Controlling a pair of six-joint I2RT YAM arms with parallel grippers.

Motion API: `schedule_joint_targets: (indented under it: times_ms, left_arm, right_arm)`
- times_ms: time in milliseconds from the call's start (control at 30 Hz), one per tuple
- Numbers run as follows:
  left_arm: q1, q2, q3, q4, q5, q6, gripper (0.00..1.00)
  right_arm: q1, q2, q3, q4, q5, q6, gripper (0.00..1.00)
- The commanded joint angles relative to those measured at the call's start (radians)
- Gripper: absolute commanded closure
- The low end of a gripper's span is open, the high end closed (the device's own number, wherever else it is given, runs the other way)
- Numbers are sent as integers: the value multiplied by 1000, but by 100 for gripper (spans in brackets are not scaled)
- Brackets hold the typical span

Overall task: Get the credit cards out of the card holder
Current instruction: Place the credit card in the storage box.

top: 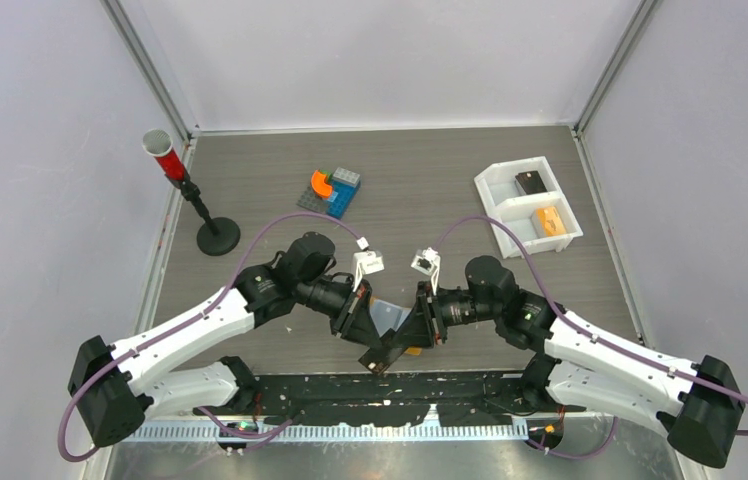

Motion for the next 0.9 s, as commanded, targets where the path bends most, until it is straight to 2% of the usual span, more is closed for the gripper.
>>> schedule_joint_targets:
  times_ms: [0, 67, 200, 267, 300, 400, 500, 600, 667, 733, 800, 833, 867]
  left_arm:
    - [-6, -20, 8, 13, 44, 26, 100]
    - [-6, -30, 8, 10, 44, 30, 100]
    - [-6, -38, 7, -4, 36, 44, 100]
    - [-6, -37, 7, -8, 31, 45, 100]
    - [-6, -32, 8, -14, 22, 47, 100]
    - [-6, -13, 38, -78, -10, 76, 98]
    - [-6, -18, 69, -144, -96, 109, 74]
    - [-6, -46, 93, -194, -209, 128, 55]
    - [-6, -69, 114, -226, -288, 134, 35]
    - [-5, -99, 137, -262, -362, 143, 23]
    - [-5, -128, 162, -291, -444, 150, 7]
    - [-5, -145, 171, -301, -488, 151, 1]
    - [-5, -166, 173, -303, -528, 153, 1]
  right_arm:
    - [-2, -32, 11, 71, -7, 9, 68]
    - [-2, -27, 18, 70, -10, 6, 68]
    - [-2, -2, 29, 67, -19, 1, 73]
    - [-2, 7, 31, 67, -26, -1, 80]
    - [-2, 8, 30, 67, -27, -2, 88]
    - [-2, -6, 25, 72, -16, -5, 94]
    - [-4, -25, 27, 66, 21, -5, 95]
    - [-12, -24, 33, 34, 75, -5, 95]
    - [-18, -19, 45, -7, 122, -13, 95]
    - [-27, -19, 54, -35, 161, -16, 95]
    - [-40, -29, 65, -54, 203, -12, 95]
    - [-44, -31, 77, -65, 220, -12, 95]
    - [-50, -37, 83, -85, 265, -13, 95]
